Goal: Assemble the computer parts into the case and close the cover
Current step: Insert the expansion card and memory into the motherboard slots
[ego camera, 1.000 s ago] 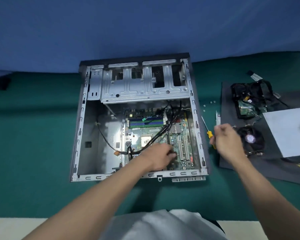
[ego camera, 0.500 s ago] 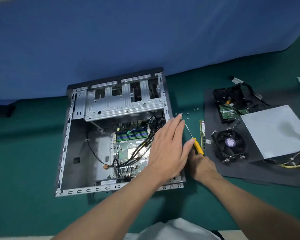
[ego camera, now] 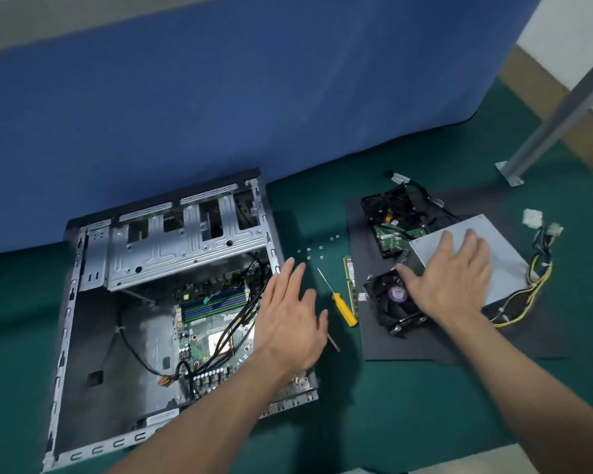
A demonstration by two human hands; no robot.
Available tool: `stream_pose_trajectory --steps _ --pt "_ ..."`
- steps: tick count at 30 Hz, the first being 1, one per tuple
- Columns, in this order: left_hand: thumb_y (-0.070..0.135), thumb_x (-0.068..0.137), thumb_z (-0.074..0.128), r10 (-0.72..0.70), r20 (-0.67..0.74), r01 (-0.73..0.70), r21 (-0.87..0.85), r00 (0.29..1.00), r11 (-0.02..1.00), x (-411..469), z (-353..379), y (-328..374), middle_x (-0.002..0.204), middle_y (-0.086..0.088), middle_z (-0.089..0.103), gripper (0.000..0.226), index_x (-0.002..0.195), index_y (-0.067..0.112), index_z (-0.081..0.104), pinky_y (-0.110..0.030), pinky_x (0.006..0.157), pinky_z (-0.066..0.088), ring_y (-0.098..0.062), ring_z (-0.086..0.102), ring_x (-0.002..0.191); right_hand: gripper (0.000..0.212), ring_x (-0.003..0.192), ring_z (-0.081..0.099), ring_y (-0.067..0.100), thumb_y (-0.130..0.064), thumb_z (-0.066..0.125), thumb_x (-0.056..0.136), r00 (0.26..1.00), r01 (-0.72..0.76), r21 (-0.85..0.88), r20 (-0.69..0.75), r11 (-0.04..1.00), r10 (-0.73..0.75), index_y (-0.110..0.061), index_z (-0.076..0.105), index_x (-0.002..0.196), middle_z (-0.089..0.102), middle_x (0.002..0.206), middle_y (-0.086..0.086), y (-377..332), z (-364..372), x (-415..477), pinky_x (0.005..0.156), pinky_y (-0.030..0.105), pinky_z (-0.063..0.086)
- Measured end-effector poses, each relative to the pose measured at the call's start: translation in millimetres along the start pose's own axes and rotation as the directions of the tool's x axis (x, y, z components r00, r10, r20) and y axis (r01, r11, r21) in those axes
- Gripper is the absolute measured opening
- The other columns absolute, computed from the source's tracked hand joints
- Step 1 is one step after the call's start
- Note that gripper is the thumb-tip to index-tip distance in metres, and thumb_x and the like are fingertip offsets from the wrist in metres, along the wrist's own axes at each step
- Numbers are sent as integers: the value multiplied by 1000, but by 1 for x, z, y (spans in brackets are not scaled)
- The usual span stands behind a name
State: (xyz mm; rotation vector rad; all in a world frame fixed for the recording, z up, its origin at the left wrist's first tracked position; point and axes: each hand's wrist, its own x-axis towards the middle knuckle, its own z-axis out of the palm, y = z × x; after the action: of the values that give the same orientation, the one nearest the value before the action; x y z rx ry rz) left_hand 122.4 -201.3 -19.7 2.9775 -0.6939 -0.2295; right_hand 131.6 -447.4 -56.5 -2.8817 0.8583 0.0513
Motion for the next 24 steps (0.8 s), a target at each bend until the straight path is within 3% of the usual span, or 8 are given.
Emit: stream_pose_trajectory --steps 5,9,12,15,17,19,22,24 --pt "49 95 30 7 14 -7 13 1000 1000 1 -1 -3 161 -10 9 49 118 18 61 -35 110 -28 -19 -28 142 99 136 12 42 -89 42 66 983 -29 -110 178 993 48 -27 19 140 12 151 12 33 8 33 108 51 21" --pt "48 95 35 12 7 -12 -1 1000 1000 4 -6 2 159 -13 17 46 111 18 66 -34 111 -26 -21 -21 145 103 137 5 43 -92 41 61 973 -55 -92 219 994 74 -32 18 142 8 153 8 39 0 41 108 56 18" --pt "47 94 36 11 -2 -11 1 1000 1000 4 -8 3 157 -12 22 43 106 20 68 -36 114 -20 -20 -19 145 87 141 10 37 -82 27 78 956 279 -42 103 959 -274 -22 34 140 16 155 12 28 -2 22 111 57 13" --pt "47 94 36 -5 -8 5 2 1000 1000 4 -6 2 156 -11 24 43 104 21 69 -37 117 -15 -21 -18 145 103 145 7 29 -91 11 71 773 622 -102 238 776 -588 -25 22 149 6 160 11 12 3 -6 113 54 5" --pt "47 94 36 -8 0 8 -6 1000 1000 3 -5 3 156 -11 24 44 104 21 69 -38 118 -14 -20 -18 144 123 146 -4 29 -96 32 60 693 696 -176 420 696 -586 -20 4 152 -11 160 10 9 7 -12 113 54 -1" --pt "48 94 35 -7 7 7 -6 1000 1000 4 -4 3 156 -11 23 44 104 21 69 -39 119 -13 -20 -18 145 137 146 -10 30 -89 54 54 647 748 -256 484 612 -589 -12 -2 152 -17 158 12 9 9 -10 113 54 -4" --pt "48 94 36 4 4 -4 -6 1000 1000 4 -2 3 156 -11 23 44 105 21 69 -38 117 -16 -21 -16 146 110 140 18 29 -63 69 62 623 782 -260 371 567 -689 -11 21 146 22 152 13 5 5 -7 114 47 3" --pt "48 94 36 16 4 -16 -8 1000 1000 3 0 0 156 -11 23 44 107 20 68 -36 115 -20 -22 -17 146 96 129 35 26 -56 68 61 646 762 -213 301 611 -701 -13 32 139 41 139 6 2 0 -6 111 41 14"
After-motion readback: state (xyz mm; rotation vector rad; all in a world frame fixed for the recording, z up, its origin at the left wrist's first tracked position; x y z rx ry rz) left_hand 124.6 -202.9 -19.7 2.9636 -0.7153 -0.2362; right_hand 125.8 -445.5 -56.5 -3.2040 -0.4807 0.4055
